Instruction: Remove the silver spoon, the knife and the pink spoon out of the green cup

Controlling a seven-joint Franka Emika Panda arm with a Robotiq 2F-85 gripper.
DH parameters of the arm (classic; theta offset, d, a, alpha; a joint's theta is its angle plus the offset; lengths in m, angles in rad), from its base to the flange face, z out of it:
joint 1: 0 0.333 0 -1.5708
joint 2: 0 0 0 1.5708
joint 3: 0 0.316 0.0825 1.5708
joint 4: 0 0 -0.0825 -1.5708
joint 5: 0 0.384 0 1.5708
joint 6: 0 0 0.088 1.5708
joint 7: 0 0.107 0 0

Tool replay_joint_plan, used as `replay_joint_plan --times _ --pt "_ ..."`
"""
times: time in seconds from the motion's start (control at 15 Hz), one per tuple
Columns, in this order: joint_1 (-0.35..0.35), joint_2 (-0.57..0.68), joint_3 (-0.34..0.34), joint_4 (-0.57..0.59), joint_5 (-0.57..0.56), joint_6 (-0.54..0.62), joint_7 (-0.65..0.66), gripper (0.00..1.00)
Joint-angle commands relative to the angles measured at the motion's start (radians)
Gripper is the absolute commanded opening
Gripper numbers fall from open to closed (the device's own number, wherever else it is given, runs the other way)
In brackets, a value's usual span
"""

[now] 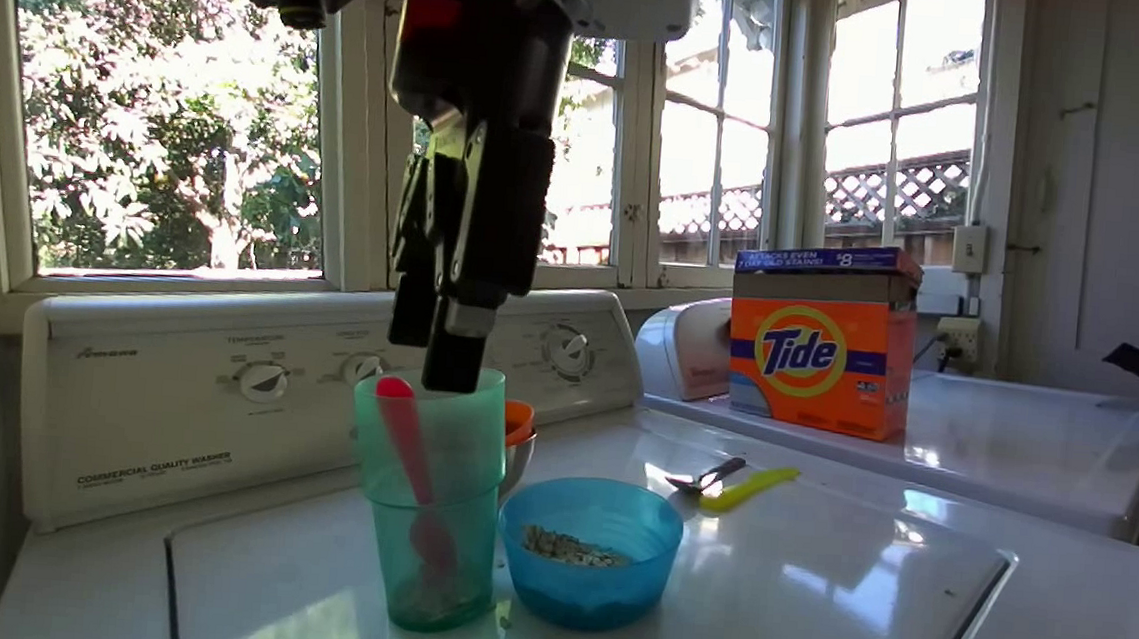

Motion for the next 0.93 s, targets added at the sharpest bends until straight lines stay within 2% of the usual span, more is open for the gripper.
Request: replay_joint_plan --times 0.0,0.27,0.67,0.87 --pt "0.016 -0.024 -0.017 -0.007 -0.030 -0.007 0.102 0.99" --pt "0.017 -0.012 -0.016 0.007 -0.025 -0.014 0.209 1.00" --pt "0.021 0.017 -0.016 0.021 -0.034 -0.005 0.300 0.99" --pt "0.021 0.039 -0.016 0.031 -0.032 -0.012 0.326 0.92"
